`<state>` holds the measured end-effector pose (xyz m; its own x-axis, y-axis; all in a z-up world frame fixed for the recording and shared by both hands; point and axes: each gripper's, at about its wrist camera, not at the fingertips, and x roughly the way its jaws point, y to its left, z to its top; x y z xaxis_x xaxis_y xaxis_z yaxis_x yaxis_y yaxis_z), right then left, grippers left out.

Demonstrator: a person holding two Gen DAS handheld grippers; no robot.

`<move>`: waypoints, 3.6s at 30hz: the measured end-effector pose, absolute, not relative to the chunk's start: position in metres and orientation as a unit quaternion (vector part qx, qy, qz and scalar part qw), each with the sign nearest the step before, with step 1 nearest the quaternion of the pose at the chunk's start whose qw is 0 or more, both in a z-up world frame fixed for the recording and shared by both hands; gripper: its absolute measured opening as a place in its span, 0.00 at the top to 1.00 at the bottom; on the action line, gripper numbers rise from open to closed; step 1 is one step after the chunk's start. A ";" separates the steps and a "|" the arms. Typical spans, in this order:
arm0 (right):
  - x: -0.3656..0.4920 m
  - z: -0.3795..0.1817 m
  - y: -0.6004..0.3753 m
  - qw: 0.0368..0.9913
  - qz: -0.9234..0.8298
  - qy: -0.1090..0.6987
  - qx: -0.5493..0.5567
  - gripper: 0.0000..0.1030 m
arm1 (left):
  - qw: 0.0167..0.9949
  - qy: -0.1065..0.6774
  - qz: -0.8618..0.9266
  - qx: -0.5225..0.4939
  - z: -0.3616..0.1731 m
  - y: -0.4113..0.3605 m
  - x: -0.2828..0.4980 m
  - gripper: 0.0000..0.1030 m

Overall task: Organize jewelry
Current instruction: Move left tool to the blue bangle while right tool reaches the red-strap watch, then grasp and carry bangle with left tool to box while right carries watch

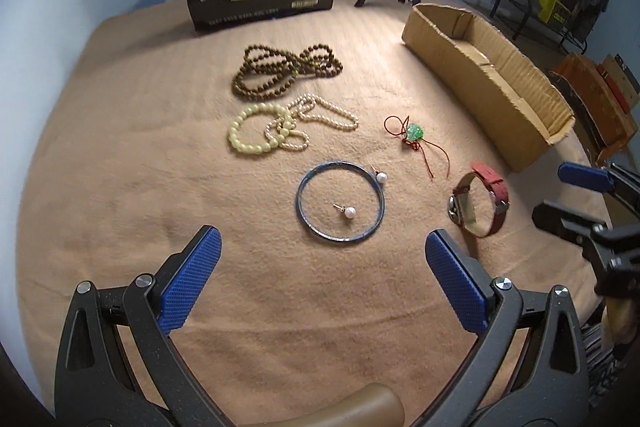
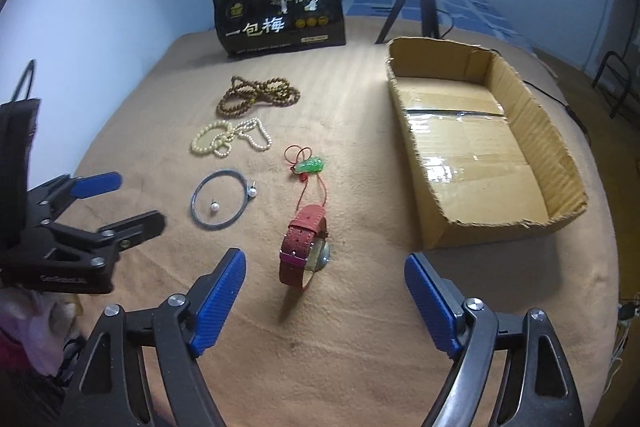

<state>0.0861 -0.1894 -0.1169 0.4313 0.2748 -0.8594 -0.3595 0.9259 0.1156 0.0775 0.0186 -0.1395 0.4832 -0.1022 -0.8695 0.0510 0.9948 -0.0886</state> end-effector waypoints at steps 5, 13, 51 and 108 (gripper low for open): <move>0.093 -0.125 -0.177 0.838 0.200 0.504 -0.061 0.24 | 0.849 0.525 -0.048 -0.026 -0.160 0.015 0.096 0.00; 0.099 -0.132 -0.174 0.829 0.202 0.519 -0.053 0.29 | 0.840 0.541 -0.051 -0.005 -0.182 0.002 0.111 0.00; 0.116 -0.156 -0.155 0.813 0.198 0.541 -0.088 0.81 | 0.840 0.542 -0.040 -0.012 -0.199 0.009 0.132 0.27; 0.182 -0.087 -0.305 0.884 0.061 0.464 0.005 0.81 | 0.877 0.457 -0.145 -0.039 -0.113 -0.147 0.249 0.27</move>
<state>0.1817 -0.3055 -0.0874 0.5625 0.1122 -0.8192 -0.1023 0.9926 0.0657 0.2492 -0.1472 -0.1129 0.5408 -0.2905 -0.7894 0.2196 0.9547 -0.2009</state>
